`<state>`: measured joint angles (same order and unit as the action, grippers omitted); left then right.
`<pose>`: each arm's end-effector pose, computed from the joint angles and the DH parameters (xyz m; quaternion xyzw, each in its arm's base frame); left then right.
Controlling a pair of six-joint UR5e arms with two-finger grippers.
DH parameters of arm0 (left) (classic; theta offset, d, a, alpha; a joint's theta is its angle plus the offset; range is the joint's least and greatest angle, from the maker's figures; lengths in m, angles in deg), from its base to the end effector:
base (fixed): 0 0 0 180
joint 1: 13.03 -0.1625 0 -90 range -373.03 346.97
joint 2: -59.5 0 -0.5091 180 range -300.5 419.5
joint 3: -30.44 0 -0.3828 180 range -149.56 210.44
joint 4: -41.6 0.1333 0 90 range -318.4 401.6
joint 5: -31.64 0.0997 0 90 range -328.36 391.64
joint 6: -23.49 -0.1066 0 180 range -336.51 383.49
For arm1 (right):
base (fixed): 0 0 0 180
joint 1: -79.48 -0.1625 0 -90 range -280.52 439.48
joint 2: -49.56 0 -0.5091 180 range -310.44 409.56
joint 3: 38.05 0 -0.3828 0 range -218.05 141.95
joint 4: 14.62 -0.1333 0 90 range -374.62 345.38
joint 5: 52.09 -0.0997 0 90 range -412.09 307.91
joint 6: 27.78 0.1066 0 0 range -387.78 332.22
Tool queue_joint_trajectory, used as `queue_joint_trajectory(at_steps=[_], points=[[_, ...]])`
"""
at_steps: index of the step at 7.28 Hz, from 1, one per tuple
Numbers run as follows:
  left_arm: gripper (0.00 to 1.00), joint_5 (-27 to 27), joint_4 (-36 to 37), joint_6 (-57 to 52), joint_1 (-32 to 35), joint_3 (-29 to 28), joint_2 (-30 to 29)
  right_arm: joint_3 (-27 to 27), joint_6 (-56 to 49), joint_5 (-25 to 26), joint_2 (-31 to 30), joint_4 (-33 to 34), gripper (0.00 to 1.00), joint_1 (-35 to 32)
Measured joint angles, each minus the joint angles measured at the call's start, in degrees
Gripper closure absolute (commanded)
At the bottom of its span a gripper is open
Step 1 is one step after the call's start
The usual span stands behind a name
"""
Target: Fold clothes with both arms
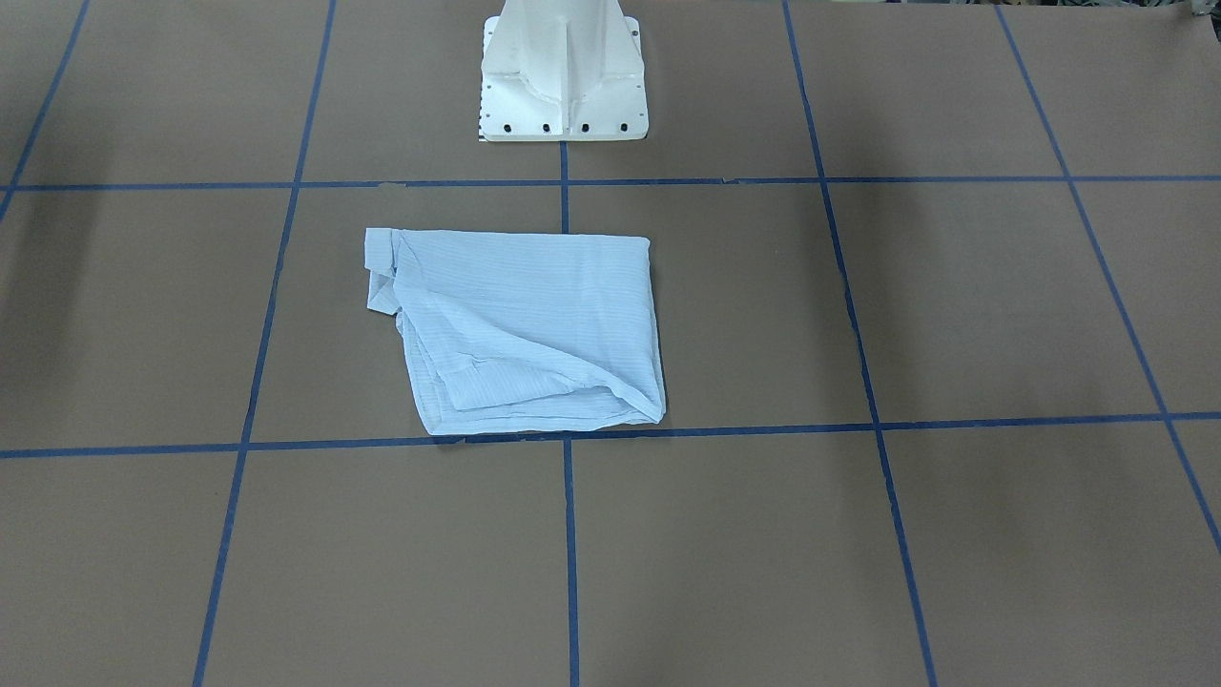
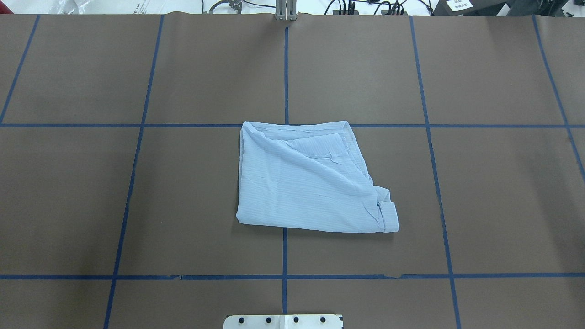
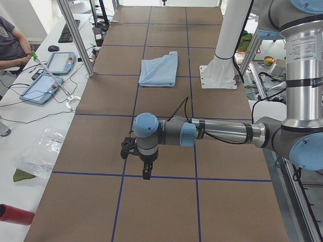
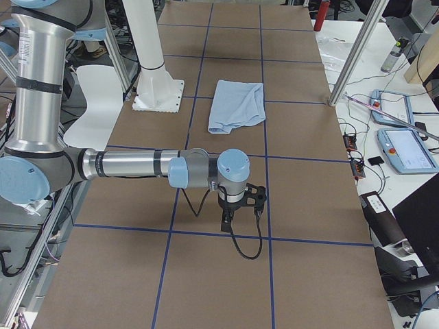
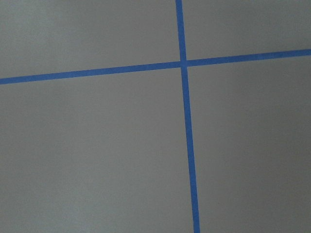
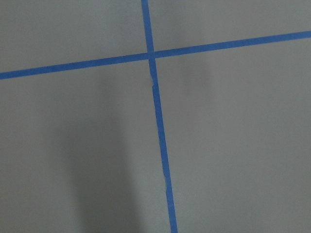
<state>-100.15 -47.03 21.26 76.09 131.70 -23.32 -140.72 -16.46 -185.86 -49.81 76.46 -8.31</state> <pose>-0.0558 -0.4225 0.7150 0.0263 0.3563 0.0338 0.9334 0.0440 -0.4039 0.7158 -0.0260 -0.3722 0.0665 0.9254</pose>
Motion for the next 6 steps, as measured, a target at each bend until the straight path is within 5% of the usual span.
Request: queue_joint_trajectory(at_steps=[6], points=[[0.0,0.0,0.0,0.0,0.0,0.0,-0.2,0.1,0.1,0.7,0.2,0.1,0.0,0.0]])
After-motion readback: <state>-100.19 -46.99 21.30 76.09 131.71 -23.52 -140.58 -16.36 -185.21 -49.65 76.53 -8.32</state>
